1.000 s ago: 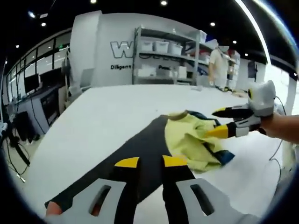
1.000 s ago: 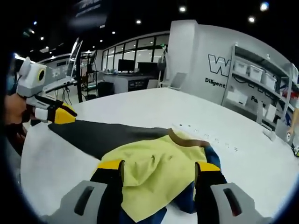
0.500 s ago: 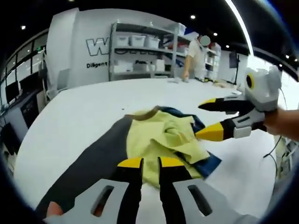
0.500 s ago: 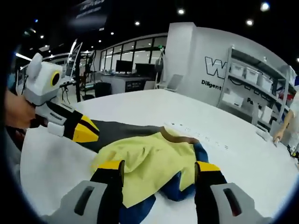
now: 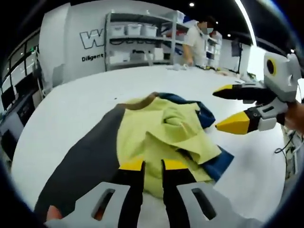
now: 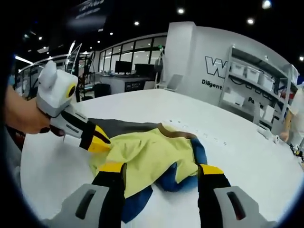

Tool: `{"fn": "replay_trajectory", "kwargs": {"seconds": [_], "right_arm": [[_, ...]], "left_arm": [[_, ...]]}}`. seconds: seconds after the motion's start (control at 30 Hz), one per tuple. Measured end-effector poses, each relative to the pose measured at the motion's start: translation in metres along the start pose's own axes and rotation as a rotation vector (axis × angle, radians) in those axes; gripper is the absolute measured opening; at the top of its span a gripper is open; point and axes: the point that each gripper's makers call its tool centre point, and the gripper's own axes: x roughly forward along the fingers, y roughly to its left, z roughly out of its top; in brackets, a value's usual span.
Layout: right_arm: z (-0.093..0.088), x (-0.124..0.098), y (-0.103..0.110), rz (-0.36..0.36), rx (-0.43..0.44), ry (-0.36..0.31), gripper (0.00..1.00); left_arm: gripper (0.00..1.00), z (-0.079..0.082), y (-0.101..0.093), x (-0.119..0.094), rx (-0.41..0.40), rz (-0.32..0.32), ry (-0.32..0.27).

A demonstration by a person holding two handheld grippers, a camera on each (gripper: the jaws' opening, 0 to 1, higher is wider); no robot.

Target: Fold the garment on the visible template until the final outline fits inside the template.

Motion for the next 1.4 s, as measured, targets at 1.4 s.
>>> {"fn": "replay_trajectory", "kwargs": {"seconds": [1.4], "right_arm": [[-0.047,-0.018,0.098,0.213,-0.121,0.07,0.34]], "left_arm": [[0.0,-0.012,0.003,0.014,-0.011,0.022,0.047]]}}
